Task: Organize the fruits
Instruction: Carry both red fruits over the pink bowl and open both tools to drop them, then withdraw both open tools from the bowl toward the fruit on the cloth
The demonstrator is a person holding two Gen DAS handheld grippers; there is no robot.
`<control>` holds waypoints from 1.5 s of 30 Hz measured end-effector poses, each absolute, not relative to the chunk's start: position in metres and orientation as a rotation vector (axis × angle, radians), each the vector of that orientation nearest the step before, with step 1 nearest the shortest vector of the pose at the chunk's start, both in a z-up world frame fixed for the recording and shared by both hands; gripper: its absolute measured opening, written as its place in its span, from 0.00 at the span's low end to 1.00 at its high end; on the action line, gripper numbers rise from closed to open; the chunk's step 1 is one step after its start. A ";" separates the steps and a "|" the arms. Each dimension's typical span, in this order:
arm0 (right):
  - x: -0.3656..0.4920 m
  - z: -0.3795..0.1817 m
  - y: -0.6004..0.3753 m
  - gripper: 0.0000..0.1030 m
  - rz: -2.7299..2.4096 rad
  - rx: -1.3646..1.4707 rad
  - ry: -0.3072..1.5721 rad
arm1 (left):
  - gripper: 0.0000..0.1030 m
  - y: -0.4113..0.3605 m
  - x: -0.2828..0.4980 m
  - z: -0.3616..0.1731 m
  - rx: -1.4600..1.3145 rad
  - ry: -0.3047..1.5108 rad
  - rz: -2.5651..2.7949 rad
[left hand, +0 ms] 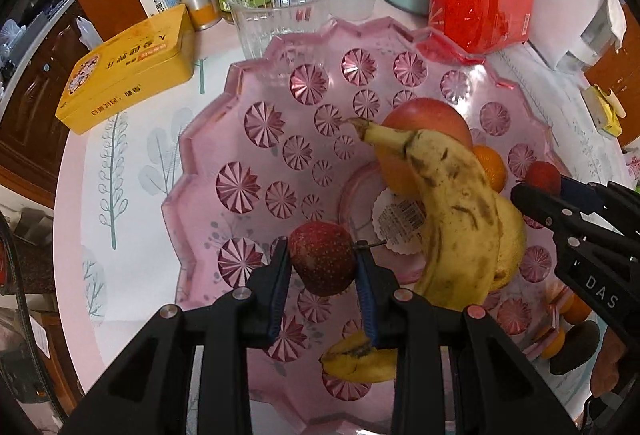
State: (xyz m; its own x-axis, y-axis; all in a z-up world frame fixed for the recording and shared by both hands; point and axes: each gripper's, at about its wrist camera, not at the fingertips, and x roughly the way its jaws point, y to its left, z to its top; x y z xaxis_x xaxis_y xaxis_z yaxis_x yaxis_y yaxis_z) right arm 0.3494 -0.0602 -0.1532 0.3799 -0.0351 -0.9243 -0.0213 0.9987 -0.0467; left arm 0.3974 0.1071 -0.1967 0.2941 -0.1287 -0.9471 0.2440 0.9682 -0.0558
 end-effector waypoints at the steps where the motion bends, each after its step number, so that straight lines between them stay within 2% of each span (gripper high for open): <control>1: 0.349 -0.154 -0.059 0.35 -0.015 -0.063 1.175 | 0.30 0.106 0.396 -0.197 0.107 1.250 -0.249; 2: 0.349 -0.153 -0.058 0.35 -0.016 -0.070 1.170 | 0.32 0.106 0.395 -0.197 0.111 1.250 -0.248; 4: 0.347 -0.151 -0.057 0.39 -0.016 -0.082 1.159 | 0.49 0.105 0.391 -0.194 0.127 1.239 -0.237; 5: 0.345 -0.149 -0.056 0.41 -0.016 -0.085 1.150 | 0.54 0.106 0.388 -0.190 0.139 1.223 -0.221; 7: 0.341 -0.144 -0.056 0.53 -0.010 -0.086 1.130 | 0.63 0.105 0.384 -0.184 0.150 1.199 -0.208; 9: 0.337 -0.138 -0.057 0.59 0.002 -0.073 1.118 | 0.64 0.107 0.378 -0.176 0.140 1.188 -0.209; 15: 0.322 -0.120 -0.061 0.59 0.023 -0.037 1.102 | 0.68 0.111 0.365 -0.154 0.132 1.162 -0.182; 28: 0.275 -0.070 -0.060 0.59 0.041 -0.032 1.034 | 0.70 0.117 0.316 -0.108 0.074 1.130 -0.183; 45: 0.205 0.003 -0.073 0.59 0.002 -0.029 0.932 | 0.74 0.107 0.248 -0.031 0.024 1.001 -0.222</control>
State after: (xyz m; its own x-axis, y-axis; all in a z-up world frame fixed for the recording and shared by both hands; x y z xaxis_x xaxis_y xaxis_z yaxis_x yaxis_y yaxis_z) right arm 0.2048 -0.0732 0.0028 0.5965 -0.0105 -0.8026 -0.0145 0.9996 -0.0239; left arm 0.2482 0.1065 -0.0309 0.5190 -0.1742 -0.8368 0.1960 0.9772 -0.0818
